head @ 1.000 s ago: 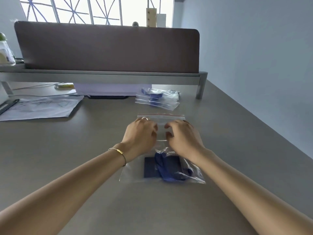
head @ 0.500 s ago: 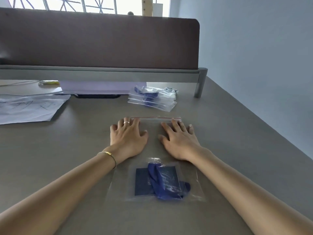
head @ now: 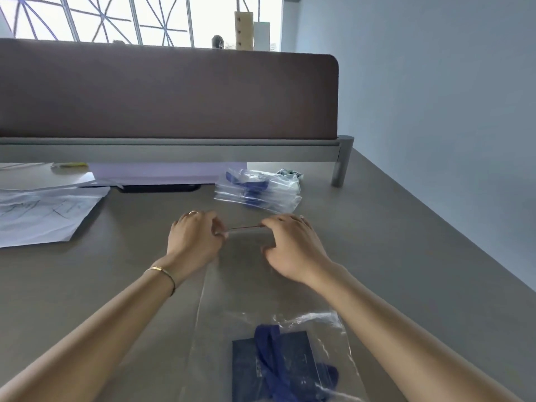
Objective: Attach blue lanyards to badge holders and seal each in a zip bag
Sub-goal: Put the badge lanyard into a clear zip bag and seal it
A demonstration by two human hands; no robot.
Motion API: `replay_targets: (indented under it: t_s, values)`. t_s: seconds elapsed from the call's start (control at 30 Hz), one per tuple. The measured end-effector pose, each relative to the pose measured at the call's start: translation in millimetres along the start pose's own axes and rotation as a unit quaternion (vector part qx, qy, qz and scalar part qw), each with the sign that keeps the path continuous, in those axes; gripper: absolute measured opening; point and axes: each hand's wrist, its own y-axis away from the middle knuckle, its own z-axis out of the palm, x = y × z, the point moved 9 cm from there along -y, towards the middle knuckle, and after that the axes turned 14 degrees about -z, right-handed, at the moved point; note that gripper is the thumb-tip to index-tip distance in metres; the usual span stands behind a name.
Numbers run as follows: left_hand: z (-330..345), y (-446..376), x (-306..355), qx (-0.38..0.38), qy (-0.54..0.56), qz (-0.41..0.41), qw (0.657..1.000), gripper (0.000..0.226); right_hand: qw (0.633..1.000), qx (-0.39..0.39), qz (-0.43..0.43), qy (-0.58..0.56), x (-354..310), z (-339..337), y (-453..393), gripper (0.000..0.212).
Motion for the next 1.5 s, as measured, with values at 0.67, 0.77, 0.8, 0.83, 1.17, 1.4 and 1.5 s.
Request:
replay_targets:
  t_s: [0.67, 0.77, 0.8, 0.83, 1.17, 1.4, 1.5]
  values:
    - [-30, 4, 28, -0.005, 0.138, 0.140, 0.980, 0.037, 0.993, 0.019, -0.055, -0.107, -19, -5, -65, 0.014]
    - [-25, 7, 28, -0.012, 0.144, 0.143, 0.979, 0.040, 0.993, -0.003, -0.062, -0.097, -19, 1, -64, 0.013]
    - [-24, 8, 28, -0.012, 0.147, 0.143, 0.979, 0.040, 0.993, -0.010, -0.064, -0.094, -19, 3, -64, 0.013]
    - [-24, 8, 28, -0.012, 0.150, 0.142, 0.978, 0.041, 0.993, -0.015, -0.067, -0.091, -18, 3, -63, 0.013]
    - [-29, 5, 25, 0.000, 0.140, 0.142, 0.980, 0.034, 0.996, 0.002, -0.078, -0.042, -20, -3, -58, 0.012]
    - [-29, 9, 34, -0.036, 0.081, 0.146, 0.985, 0.021, 0.996, 0.027, -0.089, 0.002, -24, -11, -56, 0.019]
    - [-34, 13, 38, -0.009, 0.036, 0.154, 0.987, 0.010, 0.993, 0.049, -0.108, 0.016, -30, -13, -56, 0.013]
